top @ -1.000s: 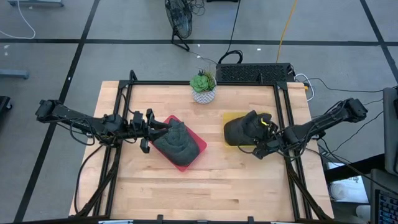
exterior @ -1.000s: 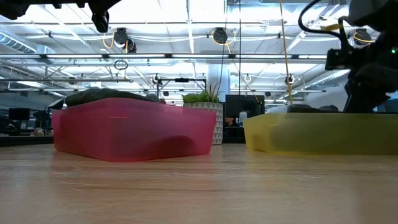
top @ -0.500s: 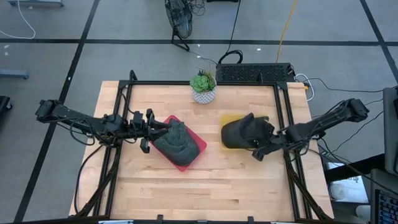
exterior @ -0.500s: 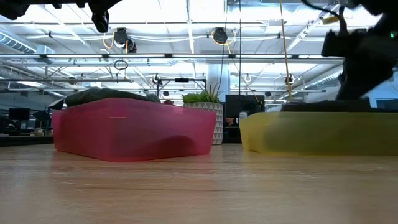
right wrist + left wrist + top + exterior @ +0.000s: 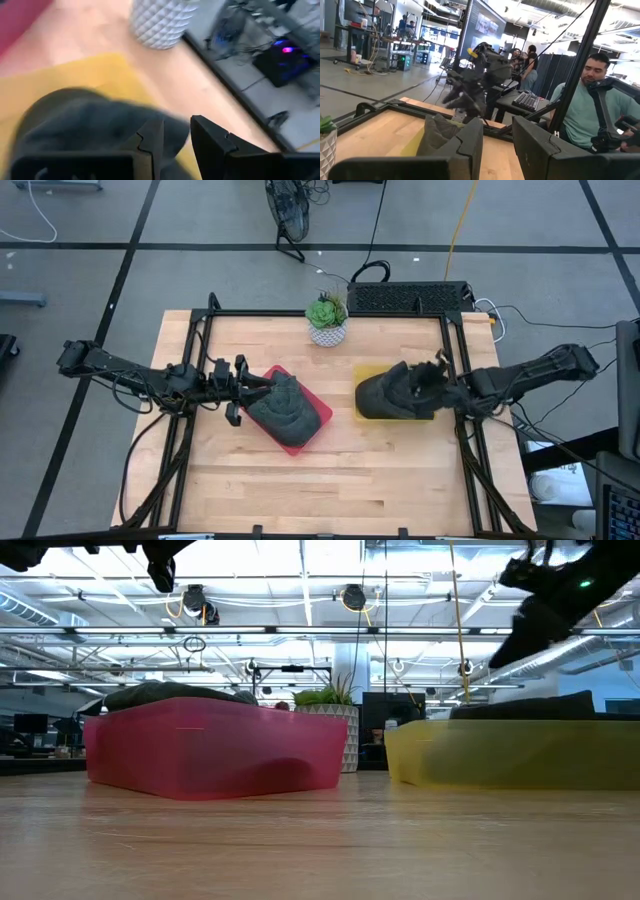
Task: Pick & Place hat
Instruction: Put the black cap into the yellow bin
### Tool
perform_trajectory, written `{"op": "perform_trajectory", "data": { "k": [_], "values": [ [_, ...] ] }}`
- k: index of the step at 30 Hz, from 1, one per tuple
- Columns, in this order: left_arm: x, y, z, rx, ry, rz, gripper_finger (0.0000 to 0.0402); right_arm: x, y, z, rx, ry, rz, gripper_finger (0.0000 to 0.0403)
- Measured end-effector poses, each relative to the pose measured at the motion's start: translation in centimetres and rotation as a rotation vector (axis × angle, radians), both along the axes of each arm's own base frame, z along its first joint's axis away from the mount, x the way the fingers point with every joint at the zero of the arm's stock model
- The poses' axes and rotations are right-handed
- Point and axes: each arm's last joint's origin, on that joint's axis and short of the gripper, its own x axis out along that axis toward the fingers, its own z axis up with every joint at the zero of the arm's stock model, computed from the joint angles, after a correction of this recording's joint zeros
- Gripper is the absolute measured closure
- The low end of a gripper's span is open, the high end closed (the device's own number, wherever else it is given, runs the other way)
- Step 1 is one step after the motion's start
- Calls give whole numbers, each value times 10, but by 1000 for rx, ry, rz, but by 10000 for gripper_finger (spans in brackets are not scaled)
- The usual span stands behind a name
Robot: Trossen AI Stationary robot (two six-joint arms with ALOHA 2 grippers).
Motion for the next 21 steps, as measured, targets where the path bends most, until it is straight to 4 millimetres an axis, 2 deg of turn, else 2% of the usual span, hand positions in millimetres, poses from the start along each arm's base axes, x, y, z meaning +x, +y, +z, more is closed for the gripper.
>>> {"op": "perform_trajectory", "data": {
  "k": [6, 10, 16, 21],
  "values": [
    [0, 1, 1, 13, -7, 23, 293, 22, -31, -7, 29, 1, -8, 316],
    [0, 1, 1, 10, -7, 28, 293, 25, -46, -17, 118, 35, -20, 316],
    [0, 0, 0, 15, 7, 20, 293, 12, -51, -49, 243, 104, -84, 316],
    [0, 0, -1, 14, 11, 19, 293, 7, -49, -72, 284, 61, -81, 316]
  ]
}}
